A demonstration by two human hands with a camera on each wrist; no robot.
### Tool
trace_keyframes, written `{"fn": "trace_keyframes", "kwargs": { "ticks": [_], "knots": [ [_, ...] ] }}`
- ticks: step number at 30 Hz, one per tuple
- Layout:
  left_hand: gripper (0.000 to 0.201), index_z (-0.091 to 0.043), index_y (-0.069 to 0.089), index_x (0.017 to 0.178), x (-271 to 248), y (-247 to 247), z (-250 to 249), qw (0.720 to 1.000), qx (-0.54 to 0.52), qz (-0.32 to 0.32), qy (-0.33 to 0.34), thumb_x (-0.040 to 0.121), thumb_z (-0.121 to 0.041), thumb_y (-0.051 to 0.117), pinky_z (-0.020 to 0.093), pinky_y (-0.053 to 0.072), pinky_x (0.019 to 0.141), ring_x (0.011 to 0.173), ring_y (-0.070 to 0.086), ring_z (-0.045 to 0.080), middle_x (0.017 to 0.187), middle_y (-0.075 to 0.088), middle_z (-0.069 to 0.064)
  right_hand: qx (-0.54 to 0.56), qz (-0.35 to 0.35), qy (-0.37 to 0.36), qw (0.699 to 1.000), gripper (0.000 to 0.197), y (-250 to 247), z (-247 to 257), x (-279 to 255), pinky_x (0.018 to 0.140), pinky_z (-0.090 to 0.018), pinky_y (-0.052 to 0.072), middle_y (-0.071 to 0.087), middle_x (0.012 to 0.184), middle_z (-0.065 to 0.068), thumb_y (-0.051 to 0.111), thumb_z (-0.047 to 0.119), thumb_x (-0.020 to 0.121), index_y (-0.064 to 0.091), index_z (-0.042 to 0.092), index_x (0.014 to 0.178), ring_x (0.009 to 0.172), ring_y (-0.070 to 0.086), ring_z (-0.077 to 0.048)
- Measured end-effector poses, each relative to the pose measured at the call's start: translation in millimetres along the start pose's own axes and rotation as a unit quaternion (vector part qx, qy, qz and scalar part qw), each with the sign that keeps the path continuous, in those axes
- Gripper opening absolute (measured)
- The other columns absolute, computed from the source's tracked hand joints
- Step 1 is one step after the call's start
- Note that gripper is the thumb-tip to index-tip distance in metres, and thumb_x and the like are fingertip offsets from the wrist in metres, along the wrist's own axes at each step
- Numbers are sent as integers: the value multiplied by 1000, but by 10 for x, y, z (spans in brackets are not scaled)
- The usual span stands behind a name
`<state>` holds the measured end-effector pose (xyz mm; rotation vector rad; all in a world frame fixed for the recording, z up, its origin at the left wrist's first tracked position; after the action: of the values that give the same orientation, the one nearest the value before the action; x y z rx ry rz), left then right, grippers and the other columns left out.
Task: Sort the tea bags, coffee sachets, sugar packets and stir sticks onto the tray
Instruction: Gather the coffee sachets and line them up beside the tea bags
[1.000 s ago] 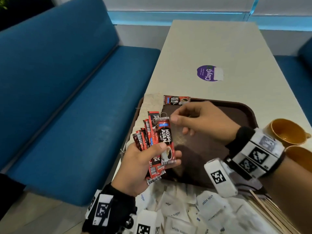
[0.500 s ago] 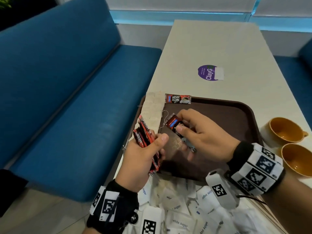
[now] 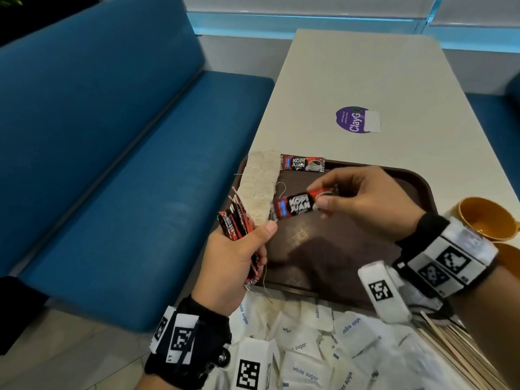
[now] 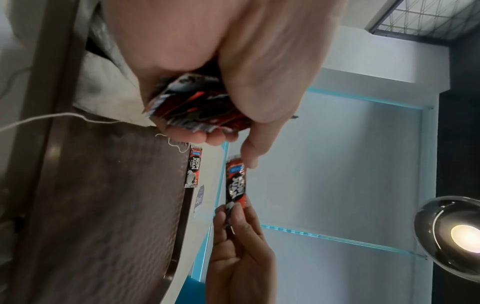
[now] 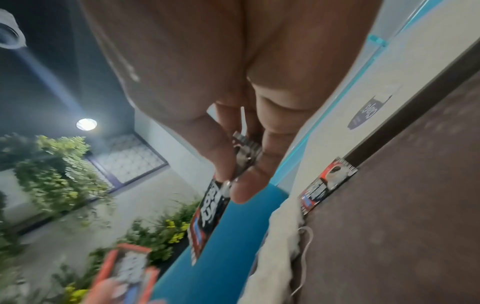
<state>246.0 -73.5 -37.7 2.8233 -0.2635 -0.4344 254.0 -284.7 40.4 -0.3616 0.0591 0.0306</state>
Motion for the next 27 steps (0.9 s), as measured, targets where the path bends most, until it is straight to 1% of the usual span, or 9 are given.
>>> {"fn": "trace_keyframes", "kwargs": {
  "ticks": [3,6,9,11,13,15,20,24,27],
  "knots": [
    [34,-19,54,81,-25,52,83,998,-23,47,-42,77,-23,88,33,43,56,58,48,20,64,48,5,6,-97,56,994,23,-316,-315,308,75,-31,63,75,91,-15,70,-9,88,75,14,88,63,74,-21],
    [30,-15,53,88,-79,113,110,993,-54,83,-62,78,-19,81,30,45,56,62,51,17,72,49,2,62,-165,154,972,15,-524,-712,542,71,-34,65,71,94,-20,67,-12,86,73,0,94,66,72,-23],
    [31,-13,52,93,-108,133,158,991,-57,96,-77,78,-14,79,31,47,57,63,53,18,75,50,4,56,-160,192,967,12,-519,-932,760,82,-46,63,73,95,-21,71,-11,82,74,1,83,74,73,-29],
    [32,-12,52,97,-119,131,190,991,-49,97,-83,78,-12,78,31,47,58,63,53,18,75,52,3,19,-149,193,970,12,-485,-989,872,72,-40,65,73,98,-25,79,-6,81,74,6,81,67,69,-25],
    [33,-12,53,99,-126,122,218,991,-38,95,-86,78,-13,79,33,47,59,64,53,19,75,54,3,-31,-141,186,972,16,-470,-1002,954,65,-28,64,75,88,-16,87,6,77,77,11,89,65,66,-17],
    [34,-12,54,100,-132,102,238,992,-25,91,-87,77,-15,80,34,48,60,64,53,19,75,55,4,-58,-139,179,972,24,-469,-1006,1012,61,-25,61,74,82,-9,92,15,74,78,13,93,67,67,-16],
    [32,-13,56,99,-125,55,252,994,-2,80,-79,78,-18,80,37,47,64,64,53,21,72,56,5,-94,-150,186,966,32,-487,-1034,1132,76,-37,64,76,83,-11,98,23,63,79,14,87,68,68,-21],
    [33,-14,57,100,-118,49,246,994,2,78,-75,78,-18,80,38,47,65,64,54,21,73,56,6,-111,-160,197,961,34,-525,-1019,1156,77,-38,65,77,81,-9,100,24,60,77,13,83,65,68,-19],
    [33,-14,57,101,-107,47,245,994,5,77,-74,78,-19,80,39,48,66,64,54,21,72,56,5,-125,-164,205,957,40,-521,-996,1154,77,-43,65,77,79,-9,102,24,57,75,11,85,68,74,-26]
  ]
}}
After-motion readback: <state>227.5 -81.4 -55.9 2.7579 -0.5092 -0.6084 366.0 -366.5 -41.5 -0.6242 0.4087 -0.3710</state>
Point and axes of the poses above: each hand's wrist, its own x-axis towards the middle knuckle, its own y-axis out of the palm, z = x × y, the point moved 10 cm from there along x, towards the middle knuckle
